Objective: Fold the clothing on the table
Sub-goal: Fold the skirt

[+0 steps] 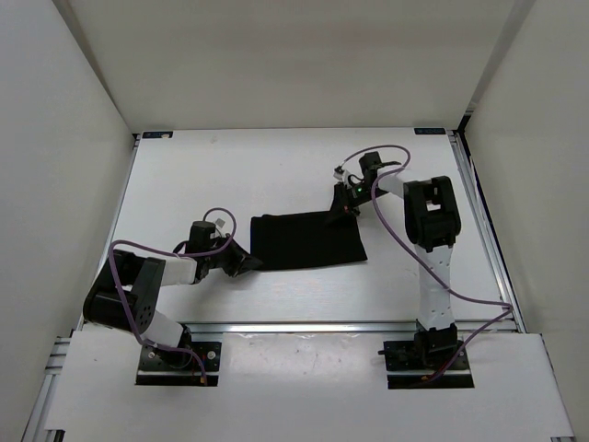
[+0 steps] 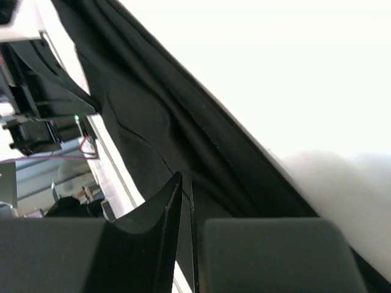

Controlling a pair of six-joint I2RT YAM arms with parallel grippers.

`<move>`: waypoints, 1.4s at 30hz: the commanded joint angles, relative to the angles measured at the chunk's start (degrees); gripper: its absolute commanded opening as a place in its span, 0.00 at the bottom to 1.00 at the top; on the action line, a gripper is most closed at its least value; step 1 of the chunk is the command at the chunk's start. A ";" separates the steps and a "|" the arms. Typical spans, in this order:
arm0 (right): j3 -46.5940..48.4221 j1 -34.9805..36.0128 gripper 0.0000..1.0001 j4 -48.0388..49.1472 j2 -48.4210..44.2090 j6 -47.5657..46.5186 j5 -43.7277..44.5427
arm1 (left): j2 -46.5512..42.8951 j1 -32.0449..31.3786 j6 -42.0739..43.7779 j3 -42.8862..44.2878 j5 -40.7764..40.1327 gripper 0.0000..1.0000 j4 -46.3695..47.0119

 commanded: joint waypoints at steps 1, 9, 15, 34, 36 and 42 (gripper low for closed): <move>4.81 -1.53 0.14 1.23 -1.59 1.38 -2.72 | -1.73 0.04 0.40 0.31 0.51 0.00 -0.29; -3.87 -5.22 0.38 -0.97 -17.23 2.70 8.68 | -5.59 1.10 7.85 10.30 -0.19 0.00 -7.83; -17.24 -9.00 0.63 -0.37 -27.52 3.14 15.28 | -6.30 5.05 13.22 16.03 -1.86 0.00 -13.29; -35.70 -10.50 0.47 20.20 -28.32 11.13 13.45 | -2.53 10.77 16.93 7.96 -6.61 0.00 -13.30; -37.37 -10.06 0.42 24.49 -27.70 13.41 10.74 | -2.87 10.15 16.57 7.17 -6.26 0.00 -12.68; -41.42 -8.39 0.33 31.79 -26.03 17.63 4.76 | -2.78 8.93 15.16 6.02 -6.60 0.00 -10.39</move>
